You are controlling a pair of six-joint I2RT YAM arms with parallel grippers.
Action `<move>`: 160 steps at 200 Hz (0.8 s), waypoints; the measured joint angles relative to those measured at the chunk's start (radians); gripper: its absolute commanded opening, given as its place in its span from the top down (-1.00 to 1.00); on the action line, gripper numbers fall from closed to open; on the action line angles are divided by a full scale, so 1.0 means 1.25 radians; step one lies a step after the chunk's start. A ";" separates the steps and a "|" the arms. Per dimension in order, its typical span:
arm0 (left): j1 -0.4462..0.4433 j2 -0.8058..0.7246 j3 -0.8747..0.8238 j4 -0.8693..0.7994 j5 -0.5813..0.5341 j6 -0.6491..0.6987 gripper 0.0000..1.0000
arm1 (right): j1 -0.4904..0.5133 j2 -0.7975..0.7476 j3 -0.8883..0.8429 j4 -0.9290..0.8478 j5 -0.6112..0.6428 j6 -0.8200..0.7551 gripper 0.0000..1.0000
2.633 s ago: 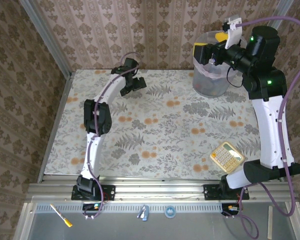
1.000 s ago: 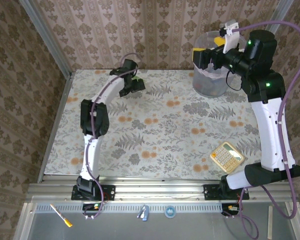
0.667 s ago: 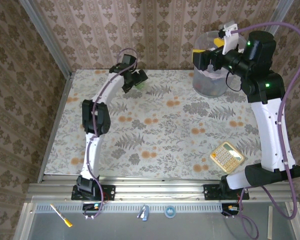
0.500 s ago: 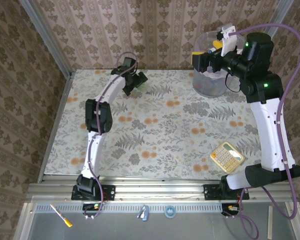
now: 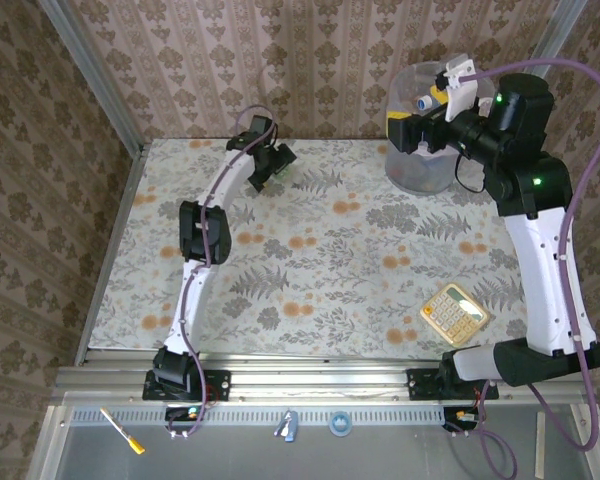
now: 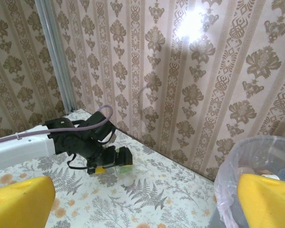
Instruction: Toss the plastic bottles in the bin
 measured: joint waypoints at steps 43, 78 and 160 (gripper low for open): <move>0.005 0.045 0.068 -0.040 -0.012 0.034 -0.99 | 0.000 0.000 -0.011 0.003 -0.005 -0.008 -1.00; 0.016 0.053 0.090 -0.083 -0.032 0.070 -0.98 | 0.000 0.000 -0.011 0.006 -0.020 -0.021 -1.00; 0.033 0.043 0.054 -0.193 -0.074 0.201 -0.58 | 0.000 0.013 -0.014 0.035 -0.043 -0.023 -1.00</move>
